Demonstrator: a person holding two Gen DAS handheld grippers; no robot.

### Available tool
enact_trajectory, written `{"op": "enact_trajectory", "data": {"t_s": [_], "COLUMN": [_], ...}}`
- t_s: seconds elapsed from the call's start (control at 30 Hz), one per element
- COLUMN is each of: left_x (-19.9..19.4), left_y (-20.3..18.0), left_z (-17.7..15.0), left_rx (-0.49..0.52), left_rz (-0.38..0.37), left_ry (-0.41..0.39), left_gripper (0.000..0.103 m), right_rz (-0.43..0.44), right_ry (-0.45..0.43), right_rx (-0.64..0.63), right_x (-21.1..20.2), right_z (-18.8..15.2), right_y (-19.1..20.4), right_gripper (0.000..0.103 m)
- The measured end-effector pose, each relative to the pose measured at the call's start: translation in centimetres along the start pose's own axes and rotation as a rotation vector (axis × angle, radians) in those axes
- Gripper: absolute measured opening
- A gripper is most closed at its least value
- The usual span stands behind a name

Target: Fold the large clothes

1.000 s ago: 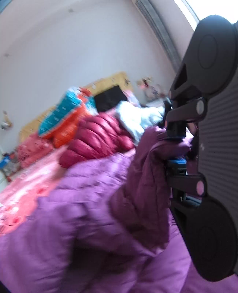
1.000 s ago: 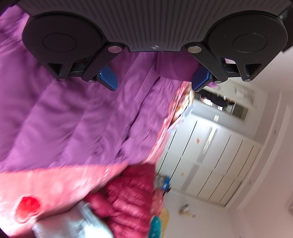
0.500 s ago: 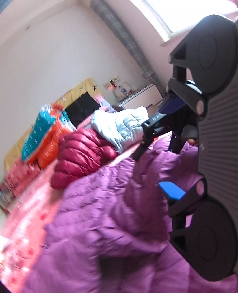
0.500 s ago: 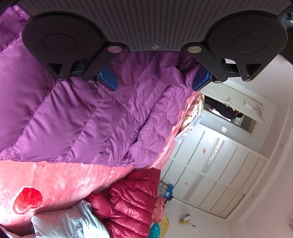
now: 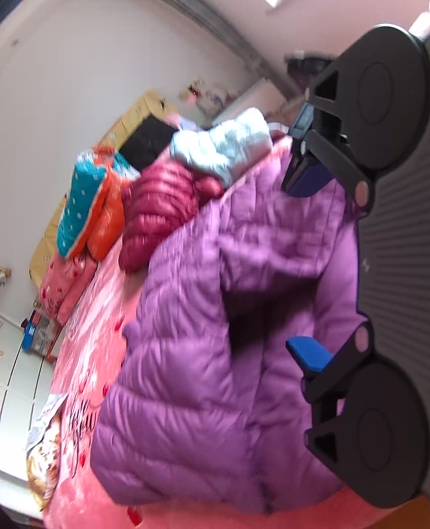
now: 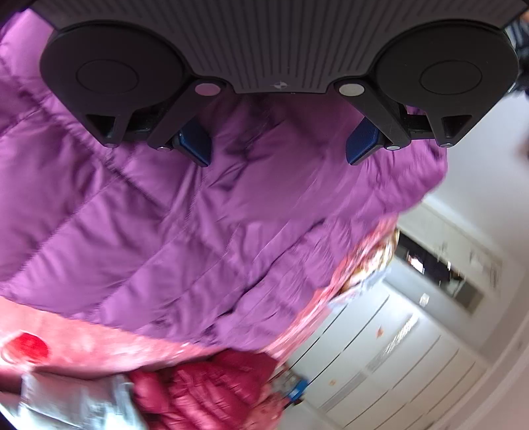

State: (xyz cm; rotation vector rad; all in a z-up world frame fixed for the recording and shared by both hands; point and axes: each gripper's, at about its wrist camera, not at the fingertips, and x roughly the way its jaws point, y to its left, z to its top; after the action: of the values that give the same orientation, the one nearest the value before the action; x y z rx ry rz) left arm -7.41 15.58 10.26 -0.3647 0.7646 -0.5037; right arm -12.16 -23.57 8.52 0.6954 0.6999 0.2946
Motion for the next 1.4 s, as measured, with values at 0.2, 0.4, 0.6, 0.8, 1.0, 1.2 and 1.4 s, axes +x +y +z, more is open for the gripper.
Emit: {"op": "enact_trajectory", "data": {"t_s": [0.2,0.4,0.6,0.8,1.0,1.2,1.4], "left_x": [1.4,2.1,2.5,3.5,6.3,7.3,6.2], "left_y": [1.8,2.5,4.0,6.9,7.3,4.8,3.3], "left_z": [1.9,3.5,4.7,5.8,6.4,5.9,5.7], "left_rx": [0.077,0.141,0.147,0.033,-0.031,0.076,0.164], "left_rz": [0.039,0.005,-0.099,-0.223,-0.348,-0.48,-0.542], "left_ry": [-0.061,-0.11,-0.122,-0.148,-0.056,0.009,-0.044], "left_gripper": [0.091,0.091,0.091,0.091,0.091,0.092,0.092], "right_rz": [-0.09,-0.234,-0.417,-0.453,-0.511,-0.589,-0.621], "right_ry": [-0.003,-0.062,-0.305,-0.415,-0.339,-0.233,-0.154], "right_rx": [-0.055,-0.289,-0.713,-0.862,-0.833,-0.816,-0.753], "right_x": [1.3,2.0,2.0,4.7,10.6,16.5,19.4], "right_z": [0.7,1.6,4.6,11.0,16.0,16.6,15.9], "right_y": [1.6,6.1,13.8,16.7,14.3,11.3,9.0], "right_gripper": [0.065,0.026,0.017,0.016,0.015,0.015,0.026]}}
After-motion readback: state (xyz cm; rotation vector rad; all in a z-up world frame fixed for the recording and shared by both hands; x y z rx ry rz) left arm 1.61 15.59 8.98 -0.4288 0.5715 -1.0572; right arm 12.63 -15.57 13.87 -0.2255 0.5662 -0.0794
